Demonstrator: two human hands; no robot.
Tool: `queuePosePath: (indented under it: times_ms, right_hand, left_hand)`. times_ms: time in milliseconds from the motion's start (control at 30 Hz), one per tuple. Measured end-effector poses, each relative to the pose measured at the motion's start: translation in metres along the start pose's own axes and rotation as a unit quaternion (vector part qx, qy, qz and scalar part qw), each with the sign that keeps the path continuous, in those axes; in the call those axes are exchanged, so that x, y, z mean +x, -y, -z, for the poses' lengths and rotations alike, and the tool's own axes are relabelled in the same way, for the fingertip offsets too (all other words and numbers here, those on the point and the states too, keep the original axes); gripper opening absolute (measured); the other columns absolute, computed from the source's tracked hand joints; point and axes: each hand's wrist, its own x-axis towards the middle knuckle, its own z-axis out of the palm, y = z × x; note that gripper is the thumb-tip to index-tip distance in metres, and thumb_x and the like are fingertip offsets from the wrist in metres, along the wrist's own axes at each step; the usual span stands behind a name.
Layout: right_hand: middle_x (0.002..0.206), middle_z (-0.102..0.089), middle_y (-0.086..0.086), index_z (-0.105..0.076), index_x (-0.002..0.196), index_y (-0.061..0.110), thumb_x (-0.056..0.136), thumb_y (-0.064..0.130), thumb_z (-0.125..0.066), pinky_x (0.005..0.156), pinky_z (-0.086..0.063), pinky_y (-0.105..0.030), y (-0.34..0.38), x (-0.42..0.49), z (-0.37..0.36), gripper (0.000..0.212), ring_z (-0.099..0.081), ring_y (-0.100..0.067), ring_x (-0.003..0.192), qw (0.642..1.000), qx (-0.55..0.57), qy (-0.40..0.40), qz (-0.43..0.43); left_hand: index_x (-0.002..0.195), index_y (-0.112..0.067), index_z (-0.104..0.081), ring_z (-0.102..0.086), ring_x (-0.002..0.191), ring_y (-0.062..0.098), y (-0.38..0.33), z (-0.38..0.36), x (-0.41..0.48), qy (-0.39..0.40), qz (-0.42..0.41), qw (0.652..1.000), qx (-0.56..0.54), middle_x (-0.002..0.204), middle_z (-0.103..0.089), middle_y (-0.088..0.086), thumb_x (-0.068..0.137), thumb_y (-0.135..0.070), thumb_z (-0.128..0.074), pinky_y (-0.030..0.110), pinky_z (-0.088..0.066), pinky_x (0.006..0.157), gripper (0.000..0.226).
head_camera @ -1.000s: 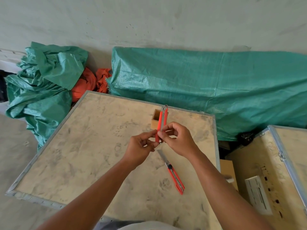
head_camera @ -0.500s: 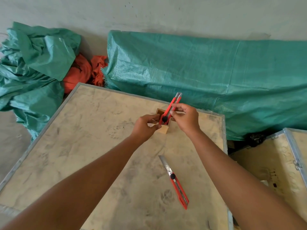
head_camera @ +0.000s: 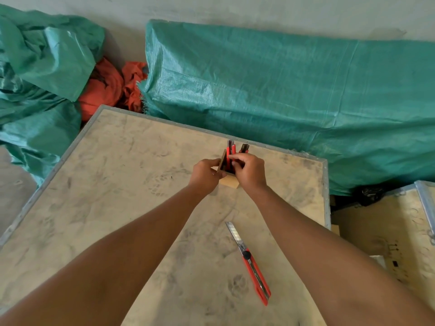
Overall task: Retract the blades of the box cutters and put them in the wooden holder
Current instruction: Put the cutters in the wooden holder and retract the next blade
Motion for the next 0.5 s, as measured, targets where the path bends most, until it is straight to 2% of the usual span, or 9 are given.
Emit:
queuePosePath:
  times_ms: [233, 367, 500]
  right_hand:
    - [0.106, -0.081, -0.011, -0.079, 0.113, 0.009, 0.086, -0.010, -0.067, 0.091, -0.062, -0.038, -0.002, -0.004, 0.003, 0.036, -0.077, -0.024, 0.091, 0.999, 0.029, -0.015, 0.008]
    - [0.107, -0.080, -0.013, -0.078, 0.113, 0.006, 0.086, -0.008, -0.070, 0.090, -0.061, -0.035, 0.000, -0.015, 0.019, 0.032, -0.076, -0.026, 0.091, 0.999, 0.040, -0.033, 0.000]
    - [0.106, -0.080, -0.012, -0.079, 0.110, 0.006, 0.085, -0.006, -0.071, 0.087, -0.061, -0.035, -0.011, -0.043, 0.042, 0.028, -0.076, -0.024, 0.087, 0.999, 0.028, -0.040, -0.005]
  left_hand:
    - [0.132, -0.016, -0.062, -0.066, 0.091, 0.016, 0.001, 0.001, -0.002, 0.002, -0.005, 1.000, -0.017, 0.127, -0.069, 0.003, 0.087, -0.015, -0.073, 0.027, -0.050, 0.082, 0.046]
    - [0.137, -0.017, -0.057, -0.065, 0.111, 0.021, -0.003, 0.001, -0.012, -0.008, 0.009, 1.000, -0.010, 0.136, -0.063, 0.002, 0.087, -0.023, -0.074, 0.033, -0.054, 0.090, 0.054]
    - [0.138, -0.017, -0.055, -0.063, 0.115, 0.022, -0.011, 0.000, -0.039, -0.040, 0.013, 0.999, -0.021, 0.138, -0.061, 0.003, 0.088, -0.024, -0.072, 0.030, -0.052, 0.087, 0.053]
